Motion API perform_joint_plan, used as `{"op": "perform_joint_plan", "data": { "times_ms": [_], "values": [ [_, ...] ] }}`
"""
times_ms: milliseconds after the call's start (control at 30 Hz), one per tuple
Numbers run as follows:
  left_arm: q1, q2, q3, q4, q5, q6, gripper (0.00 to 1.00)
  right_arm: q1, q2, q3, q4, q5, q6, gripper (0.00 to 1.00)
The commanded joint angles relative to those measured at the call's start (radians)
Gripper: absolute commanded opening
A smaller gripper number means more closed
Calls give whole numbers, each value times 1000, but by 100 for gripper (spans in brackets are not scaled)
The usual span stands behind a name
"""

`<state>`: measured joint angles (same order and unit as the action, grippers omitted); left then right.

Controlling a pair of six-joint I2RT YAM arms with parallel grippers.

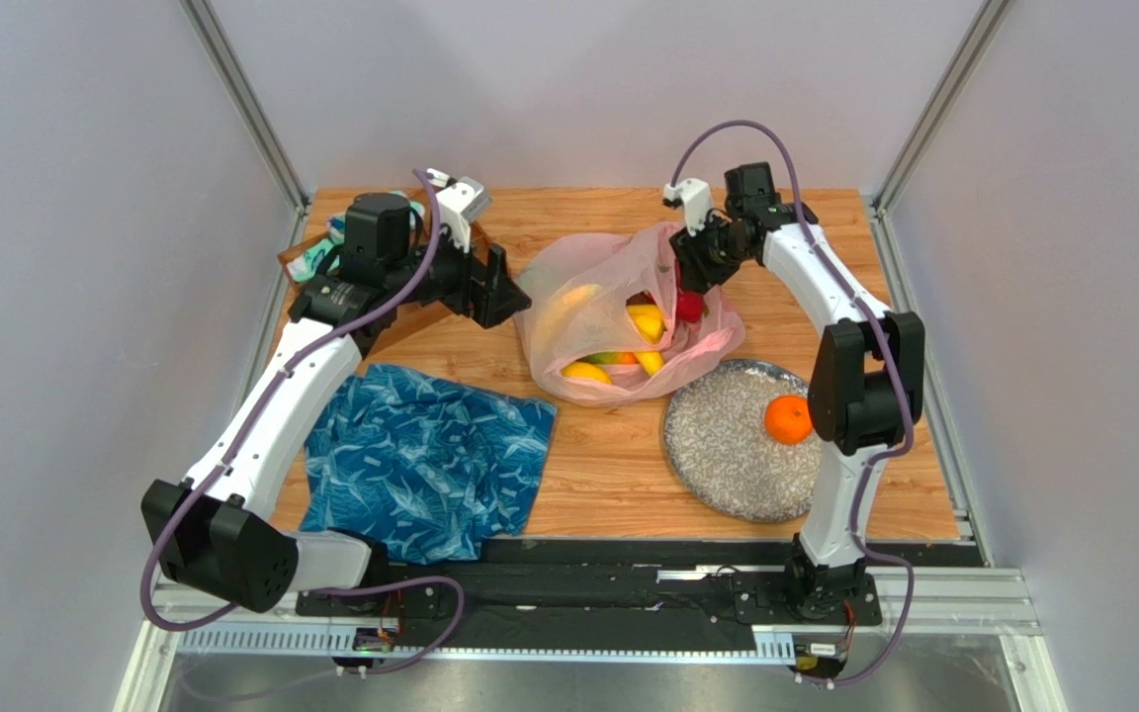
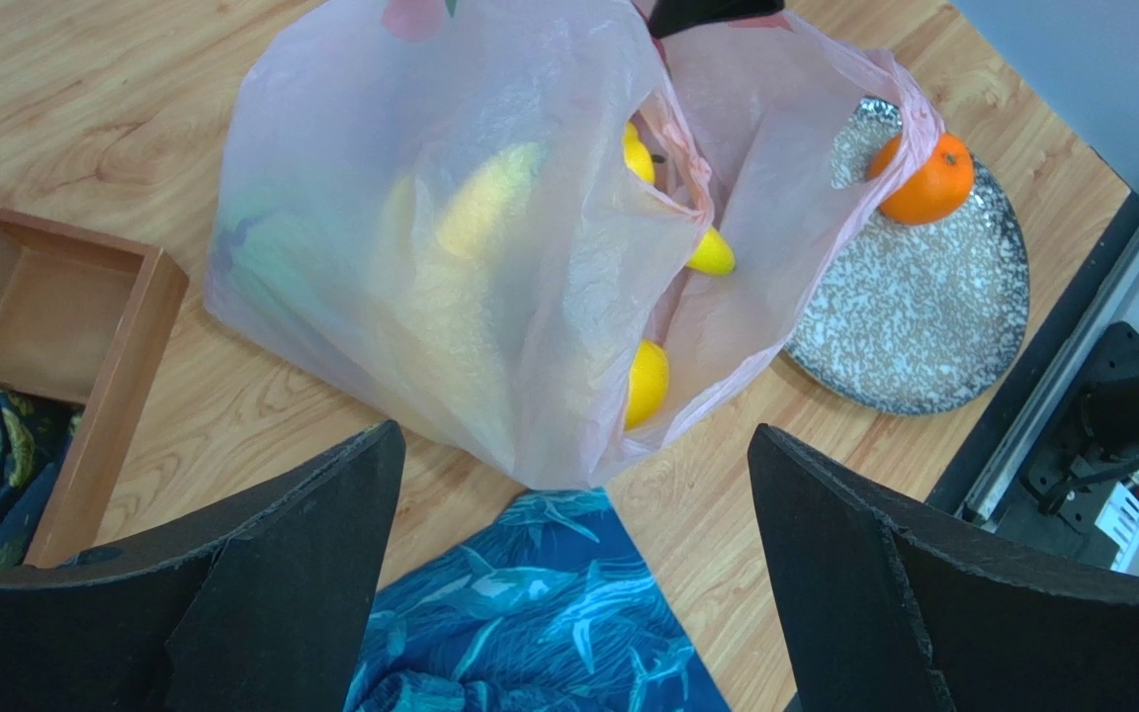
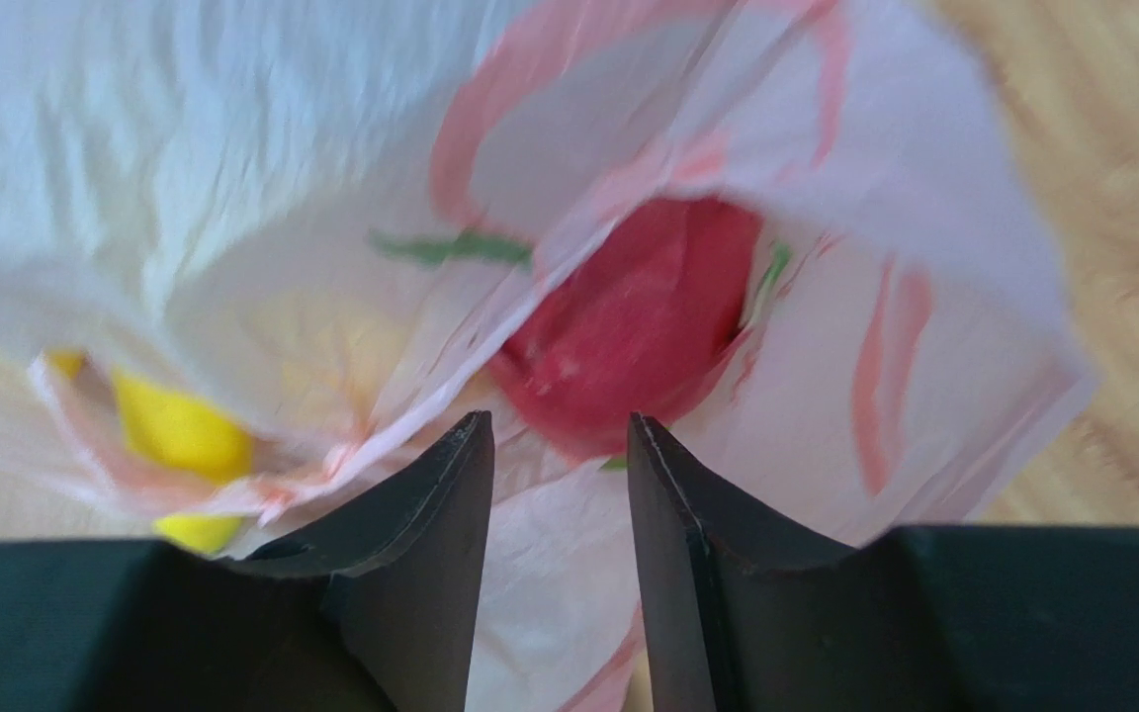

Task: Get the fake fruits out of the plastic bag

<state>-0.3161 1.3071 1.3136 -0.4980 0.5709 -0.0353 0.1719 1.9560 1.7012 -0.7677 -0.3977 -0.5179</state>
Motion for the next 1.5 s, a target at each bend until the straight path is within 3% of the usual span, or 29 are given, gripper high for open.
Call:
{"op": "perform_joint_plan", "data": {
  "times_ms": [0, 100, 200, 333, 533, 800, 1000, 1033, 1100, 1133, 1167, 1267, 1467],
  "values": [
    [15, -19, -4, 15, 9, 11, 95, 8, 78, 138, 54, 109, -54, 51],
    [18, -2, -1, 16, 7, 11, 95, 9, 147, 187, 36, 114, -91, 76],
    [22, 15, 6, 15, 7, 11, 95, 23, 219, 261, -5, 128, -158, 85],
    [25, 35, 21, 6, 6, 12, 95, 35, 297, 340, -42, 134, -198, 90],
    [26, 53, 38, -7, -5, 29, 96, 37, 405, 518, -232, 10, -232, 92],
    [26, 66, 36, -1, -5, 29, 95, 38, 366, 442, -234, -33, -278, 93],
    [26, 63, 36, -1, 0, 26, 96, 54, 451, 509, -229, -7, -249, 94],
    [26, 61, 35, -2, -2, 26, 95, 55, 457, 518, -229, -15, -251, 93],
    [26, 58, 36, -4, -2, 29, 96, 55, 448, 518, -220, -52, -251, 81],
    [26, 55, 36, -5, -3, 31, 96, 55, 440, 517, -217, -59, -245, 74],
    [26, 54, 38, -7, -5, 32, 96, 55, 431, 514, -216, -62, -240, 57],
    [26, 46, 41, -2, -5, 34, 95, 51, 361, 461, -200, -40, -232, 39],
    [26, 35, 45, 21, 9, 18, 96, 51, 115, 305, -154, 98, -212, 36]
  ]
}}
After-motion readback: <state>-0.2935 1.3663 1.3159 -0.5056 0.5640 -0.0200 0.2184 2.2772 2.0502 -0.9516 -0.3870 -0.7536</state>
